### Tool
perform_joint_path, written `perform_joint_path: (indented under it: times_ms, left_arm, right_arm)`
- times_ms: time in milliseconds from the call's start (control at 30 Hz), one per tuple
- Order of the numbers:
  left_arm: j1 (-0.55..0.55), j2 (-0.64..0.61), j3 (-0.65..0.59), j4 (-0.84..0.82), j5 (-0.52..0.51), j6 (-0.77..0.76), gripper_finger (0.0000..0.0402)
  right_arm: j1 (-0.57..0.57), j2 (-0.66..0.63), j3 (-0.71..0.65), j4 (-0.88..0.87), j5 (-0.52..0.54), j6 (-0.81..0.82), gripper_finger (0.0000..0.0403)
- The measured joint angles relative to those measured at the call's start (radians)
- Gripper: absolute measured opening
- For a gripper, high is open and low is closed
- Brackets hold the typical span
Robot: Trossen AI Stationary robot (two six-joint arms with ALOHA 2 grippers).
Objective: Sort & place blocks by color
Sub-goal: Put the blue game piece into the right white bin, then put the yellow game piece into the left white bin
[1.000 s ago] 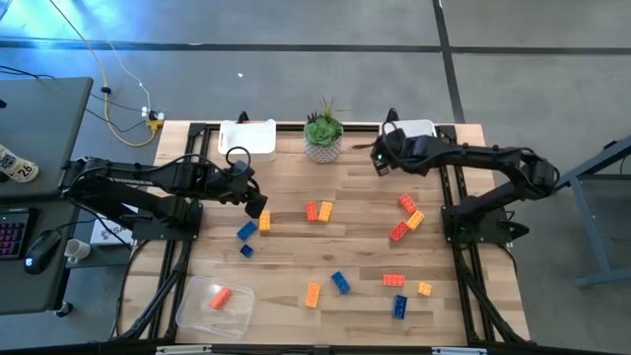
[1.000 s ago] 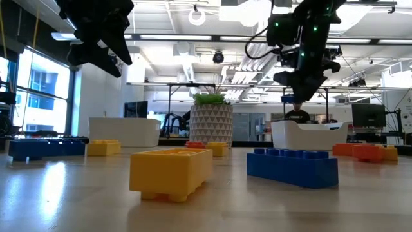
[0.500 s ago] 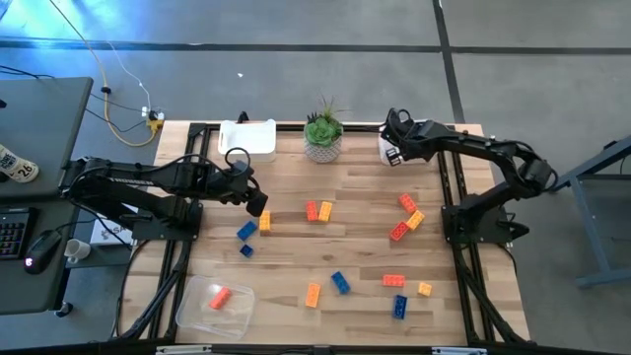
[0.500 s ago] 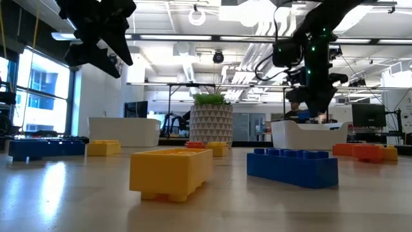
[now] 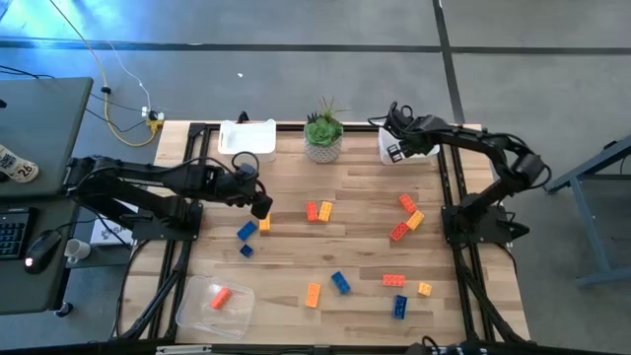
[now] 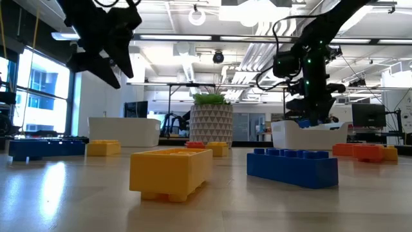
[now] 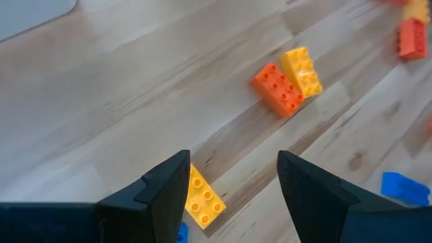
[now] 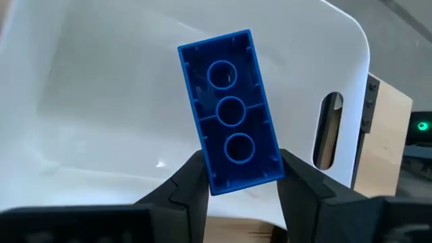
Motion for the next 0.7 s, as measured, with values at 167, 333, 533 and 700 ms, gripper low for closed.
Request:
perform_joint_path:
  times_ms: [167, 333, 533, 700]
  left_arm:
    - [0.000, 0.059, 0.000, 0.004, 0.020, -0.035, 0.0209]
    - [-0.002, 0.102, 0.000, 0.005, 0.044, -0.086, 0.0209]
    - [-0.010, 0.138, 0.000, 0.006, 0.063, -0.122, 0.0209]
    - [-0.031, 0.152, 0.000, 0.004, 0.063, -0.151, 0.0209]
  right_arm:
    - [-0.029, 0.004, 0.000, 0.003, -0.054, -0.002, 0.0153]
    - [-0.040, 0.004, 0.000, 0.004, -0.061, 0.001, 0.0173]
    - [-0.039, 0.003, 0.000, 0.008, -0.061, -0.005, 0.0177]
    - [-0.039, 0.003, 0.000, 0.010, -0.061, -0.025, 0.0178]
